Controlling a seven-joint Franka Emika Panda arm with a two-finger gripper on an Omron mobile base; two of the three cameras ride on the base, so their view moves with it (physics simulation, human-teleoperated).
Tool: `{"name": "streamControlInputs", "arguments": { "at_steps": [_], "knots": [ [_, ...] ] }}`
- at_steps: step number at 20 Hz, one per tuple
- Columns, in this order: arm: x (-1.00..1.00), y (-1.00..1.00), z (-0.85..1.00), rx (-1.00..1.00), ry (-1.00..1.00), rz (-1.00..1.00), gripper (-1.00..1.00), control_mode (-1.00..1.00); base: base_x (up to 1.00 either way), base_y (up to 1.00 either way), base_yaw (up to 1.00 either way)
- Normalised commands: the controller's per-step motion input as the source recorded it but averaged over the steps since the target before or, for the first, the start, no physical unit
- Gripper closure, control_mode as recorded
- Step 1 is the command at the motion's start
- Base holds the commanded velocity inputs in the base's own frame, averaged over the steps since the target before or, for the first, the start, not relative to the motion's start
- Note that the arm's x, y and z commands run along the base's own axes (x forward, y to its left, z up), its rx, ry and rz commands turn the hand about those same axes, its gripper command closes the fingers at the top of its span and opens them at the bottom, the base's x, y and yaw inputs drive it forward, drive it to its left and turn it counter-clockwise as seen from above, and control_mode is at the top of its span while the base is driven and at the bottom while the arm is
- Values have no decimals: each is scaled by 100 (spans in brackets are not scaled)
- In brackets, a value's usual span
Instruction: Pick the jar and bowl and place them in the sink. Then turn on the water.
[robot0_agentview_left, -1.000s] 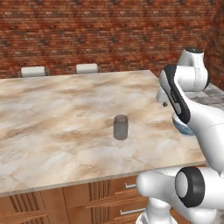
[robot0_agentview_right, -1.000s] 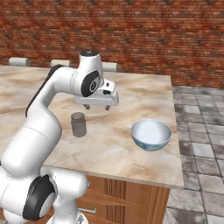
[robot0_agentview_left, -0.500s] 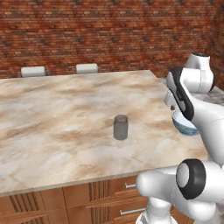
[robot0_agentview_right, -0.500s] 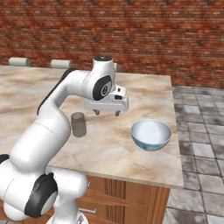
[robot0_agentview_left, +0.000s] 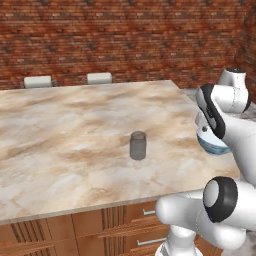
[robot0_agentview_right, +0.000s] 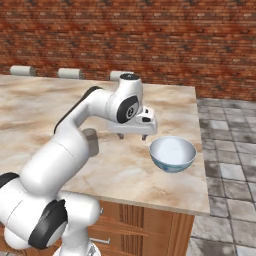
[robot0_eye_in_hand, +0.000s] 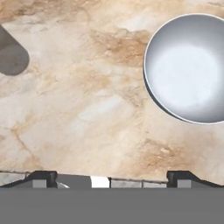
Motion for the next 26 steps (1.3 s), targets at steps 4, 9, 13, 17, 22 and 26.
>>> {"name": "streamControlInputs", "arguments": {
  "at_steps": [4, 9, 13, 17, 22, 26],
  "knots": [
    [4, -22, -32, -2, 0, 0, -100, -100, 0, 0, 0],
    [11, -16, -33, -2, 0, 0, -100, -100, 0, 0, 0],
    [14, -18, -26, 0, 0, 0, -100, -100, 0, 0, 0],
    [14, -18, -20, 0, 1, 0, -100, -100, 0, 0, 0],
    [12, -11, -18, 0, 2, 0, -100, -100, 0, 0, 0],
    [14, -2, -15, 0, 1, 0, -100, -100, 0, 0, 0]
  ]
}}
